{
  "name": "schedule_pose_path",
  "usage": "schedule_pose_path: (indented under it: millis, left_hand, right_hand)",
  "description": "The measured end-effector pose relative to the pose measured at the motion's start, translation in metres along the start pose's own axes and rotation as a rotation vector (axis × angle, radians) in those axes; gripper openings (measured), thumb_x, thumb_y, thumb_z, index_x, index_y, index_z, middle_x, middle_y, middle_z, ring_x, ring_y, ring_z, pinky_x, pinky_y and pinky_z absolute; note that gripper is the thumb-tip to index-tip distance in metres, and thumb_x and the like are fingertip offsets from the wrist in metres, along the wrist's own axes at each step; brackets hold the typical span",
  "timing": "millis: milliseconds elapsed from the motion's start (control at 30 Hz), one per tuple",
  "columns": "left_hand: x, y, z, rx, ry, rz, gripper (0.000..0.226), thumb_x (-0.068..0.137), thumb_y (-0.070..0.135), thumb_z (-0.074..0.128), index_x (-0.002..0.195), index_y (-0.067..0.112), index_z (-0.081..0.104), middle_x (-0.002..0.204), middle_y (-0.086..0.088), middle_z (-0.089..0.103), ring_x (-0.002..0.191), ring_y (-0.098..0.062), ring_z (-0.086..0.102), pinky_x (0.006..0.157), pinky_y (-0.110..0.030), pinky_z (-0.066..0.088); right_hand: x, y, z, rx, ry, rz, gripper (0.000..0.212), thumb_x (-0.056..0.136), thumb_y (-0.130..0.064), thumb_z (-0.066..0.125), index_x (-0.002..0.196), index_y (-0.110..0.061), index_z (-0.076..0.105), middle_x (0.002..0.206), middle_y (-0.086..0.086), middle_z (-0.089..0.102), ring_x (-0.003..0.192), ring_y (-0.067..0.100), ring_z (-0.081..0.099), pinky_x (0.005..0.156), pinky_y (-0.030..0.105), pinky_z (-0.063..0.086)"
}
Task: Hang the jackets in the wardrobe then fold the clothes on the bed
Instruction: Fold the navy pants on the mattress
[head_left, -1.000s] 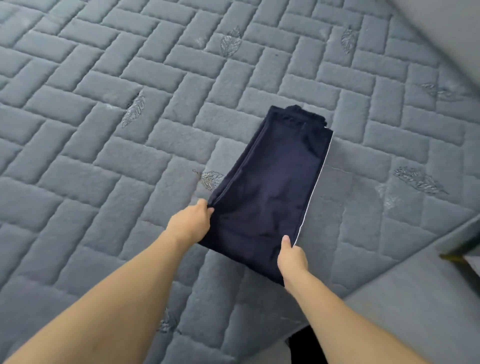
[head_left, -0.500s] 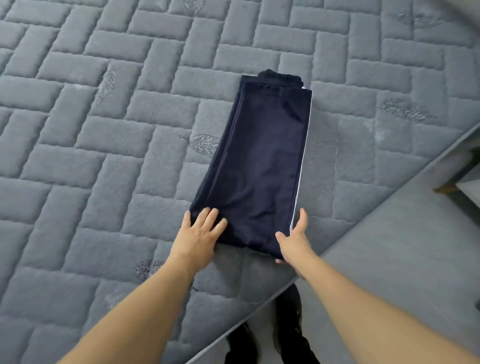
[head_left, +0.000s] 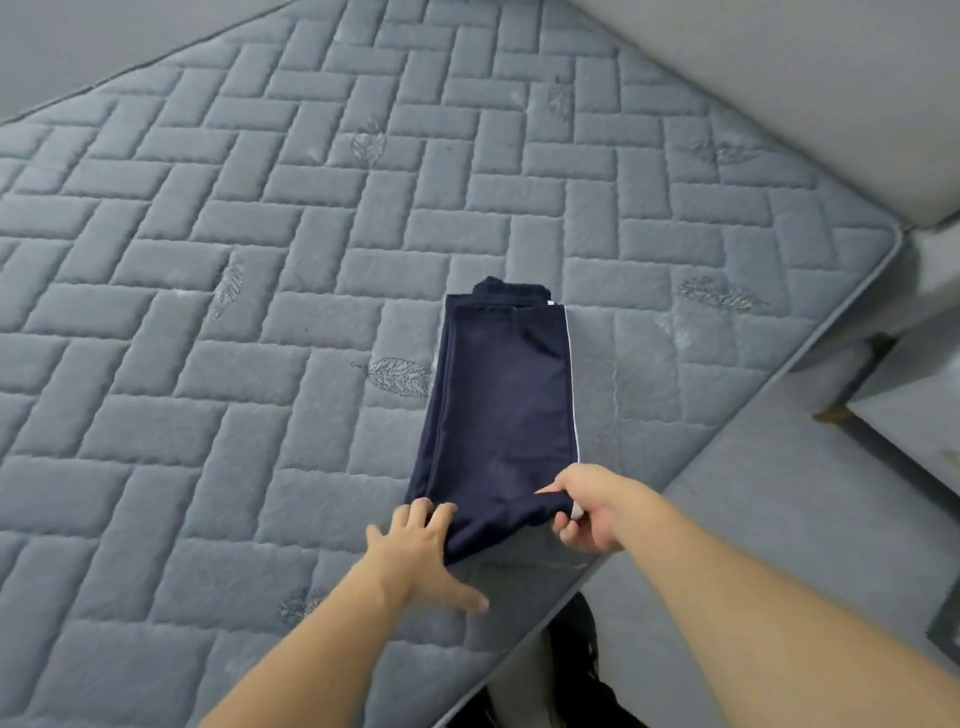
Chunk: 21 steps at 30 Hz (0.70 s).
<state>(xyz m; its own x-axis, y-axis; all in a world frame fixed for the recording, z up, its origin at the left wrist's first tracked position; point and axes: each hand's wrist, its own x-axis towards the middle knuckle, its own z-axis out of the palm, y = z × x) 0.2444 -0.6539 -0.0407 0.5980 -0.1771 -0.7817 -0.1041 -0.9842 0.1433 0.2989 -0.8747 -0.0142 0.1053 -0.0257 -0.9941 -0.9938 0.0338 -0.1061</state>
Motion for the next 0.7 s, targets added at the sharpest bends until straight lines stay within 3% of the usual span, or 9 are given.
schedule_pose_path:
  millis: [33,100,167,233,300,433,533,600,700]
  left_hand:
    - [0.009,0.009,-0.003,0.067,0.037,0.018,0.100,0.060,0.077,0.057,0.143,0.032,0.024,0.143,0.005,0.026,0.138,-0.025,0.024,0.105,-0.057,0.025]
    - [0.030,0.018,-0.018,0.175,0.166,0.029,0.055,0.079,0.046,0.057,0.128,0.028,0.044,0.136,0.002,0.045,0.129,-0.027,0.041,0.103,-0.050,0.028]
    - [0.053,0.016,-0.047,0.042,0.193,-0.061,0.028,0.082,0.025,0.051,0.109,0.023,0.055,0.120,-0.003,0.062,0.113,-0.029,0.057,0.093,-0.040,0.040]
    - [0.074,0.011,-0.087,-0.187,0.145,-0.148,0.022,0.081,0.018,0.050,0.100,0.017,0.061,0.112,-0.010,0.066,0.103,-0.032,0.061,0.084,-0.035,0.048]
    - [0.092,0.006,-0.139,-0.287,0.236,-0.184,0.019,0.080,0.013,0.051,0.093,0.013,0.065,0.102,-0.012,0.068,0.094,-0.033,0.062,0.081,-0.034,0.051]
    - [0.133,0.009,-0.234,-0.387,0.561,-0.227,0.005,0.080,0.019,0.058,0.078,0.018,0.062,0.075,-0.002,0.061,0.084,-0.031,0.062,0.072,-0.034,0.047]
    - [0.175,0.024,-0.255,-0.445,0.723,-0.317,0.021,0.081,0.026,0.058,0.102,0.023,0.059,0.104,-0.004,0.061,0.107,-0.034,0.055,0.089,-0.045,0.042]
    - [0.206,0.037,-0.247,-0.583,0.602,-0.412,0.058,0.079,0.035,0.064,0.131,0.028,0.039,0.134,-0.005,0.039,0.128,-0.034,0.035,0.100,-0.052,0.034]
    - [0.254,0.054,-0.216,-0.652,0.312,-0.388,0.096,0.076,0.037,0.069,0.148,0.038,0.006,0.157,-0.008,0.001,0.143,-0.037,0.007,0.114,-0.056,0.021]
  right_hand:
    - [0.000,-0.007,-0.001,0.072,-0.023,0.009,0.008,0.089,-0.009,0.045,0.088,-0.013,0.053,0.063,0.007,0.051,0.031,0.013,0.044,0.031,0.014,0.032]
    - [0.005,-0.021,-0.005,0.199,-0.051,-0.002,0.015,0.089,-0.009,0.040,0.078,-0.009,0.050,0.052,0.008,0.051,0.031,0.015,0.048,0.031,0.015,0.037]
    - [0.009,-0.040,-0.010,0.342,-0.035,-0.060,0.017,0.082,-0.004,0.036,0.069,-0.006,0.048,0.057,0.012,0.054,0.033,0.021,0.054,0.033,0.018,0.041]
    - [0.008,-0.065,-0.017,0.460,-0.030,-0.111,0.016,0.071,0.001,0.034,0.070,-0.003,0.049,0.071,0.015,0.058,0.040,0.026,0.061,0.036,0.020,0.045]
    - [0.006,-0.096,-0.025,0.437,-0.039,-0.155,0.023,0.079,-0.002,0.035,0.090,0.000,0.055,0.075,0.018,0.064,0.047,0.028,0.066,0.037,0.022,0.046]
    - [0.008,-0.172,-0.039,0.391,-0.016,-0.237,0.045,0.097,-0.040,0.032,0.112,-0.002,0.050,0.074,0.021,0.070,0.051,0.028,0.066,0.038,0.022,0.044]
    - [0.034,-0.217,-0.040,0.025,0.256,-0.400,0.082,0.086,-0.078,0.017,0.127,-0.016,0.052,0.103,0.015,0.064,0.081,0.027,0.063,0.066,0.034,0.051]
    - [0.061,-0.229,-0.034,-0.397,0.502,-0.488,0.091,0.080,-0.082,0.023,0.142,-0.018,0.042,0.135,0.013,0.046,0.121,0.031,0.046,0.101,0.044,0.039]
    - [0.111,-0.233,-0.017,-0.532,0.499,-0.518,0.089,0.084,-0.070,0.045,0.151,-0.017,0.017,0.150,0.009,0.026,0.137,0.030,0.027,0.108,0.045,0.027]
